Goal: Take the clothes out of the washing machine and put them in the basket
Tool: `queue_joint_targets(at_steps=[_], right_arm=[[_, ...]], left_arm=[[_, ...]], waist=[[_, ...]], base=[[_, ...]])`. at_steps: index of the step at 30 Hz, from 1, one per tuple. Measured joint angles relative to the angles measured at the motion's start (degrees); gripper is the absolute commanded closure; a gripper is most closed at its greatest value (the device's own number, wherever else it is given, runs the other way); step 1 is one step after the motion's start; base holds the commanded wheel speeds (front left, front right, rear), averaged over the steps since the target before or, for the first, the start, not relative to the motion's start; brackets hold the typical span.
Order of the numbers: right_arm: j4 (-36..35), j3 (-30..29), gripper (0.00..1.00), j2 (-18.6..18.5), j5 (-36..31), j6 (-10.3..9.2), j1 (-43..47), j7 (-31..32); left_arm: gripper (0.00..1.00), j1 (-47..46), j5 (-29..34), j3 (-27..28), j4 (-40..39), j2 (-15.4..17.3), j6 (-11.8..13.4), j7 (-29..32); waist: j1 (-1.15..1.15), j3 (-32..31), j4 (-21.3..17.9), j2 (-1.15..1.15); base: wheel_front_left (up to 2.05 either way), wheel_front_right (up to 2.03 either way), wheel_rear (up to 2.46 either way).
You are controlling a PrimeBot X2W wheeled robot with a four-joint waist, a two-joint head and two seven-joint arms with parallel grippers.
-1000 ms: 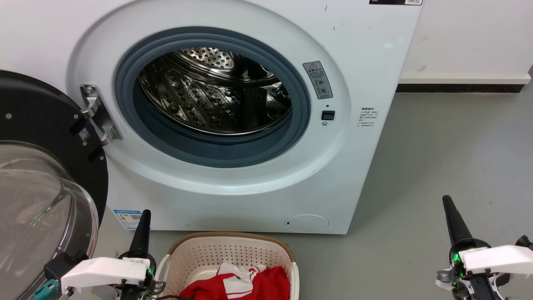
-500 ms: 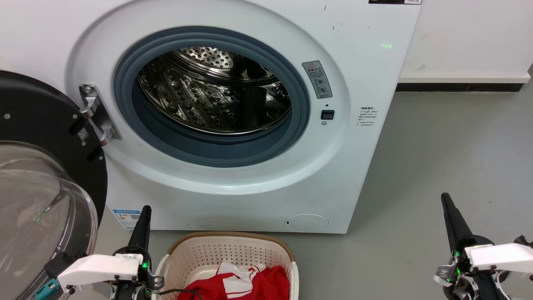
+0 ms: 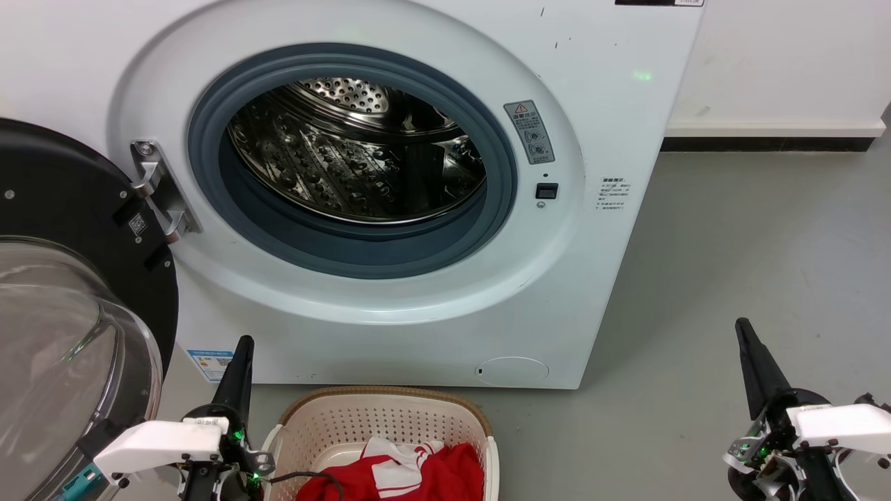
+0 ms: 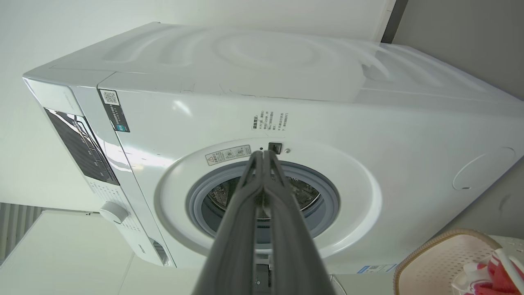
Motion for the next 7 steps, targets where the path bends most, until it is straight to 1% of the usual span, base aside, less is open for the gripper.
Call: queue_joint_targets(at_steps=[7], right_arm=[[0.33,-0.11,1.0,-0.01,3.01,0.0,-0.67,0.77]], left_arm=[[1.0,-0.45,-3.02,0.18,0.41,0.0,-0.23,0.58]], waist=[[0.0,0.06,-0.05,0.0]], base=[[0.0,0.0,0.0]])
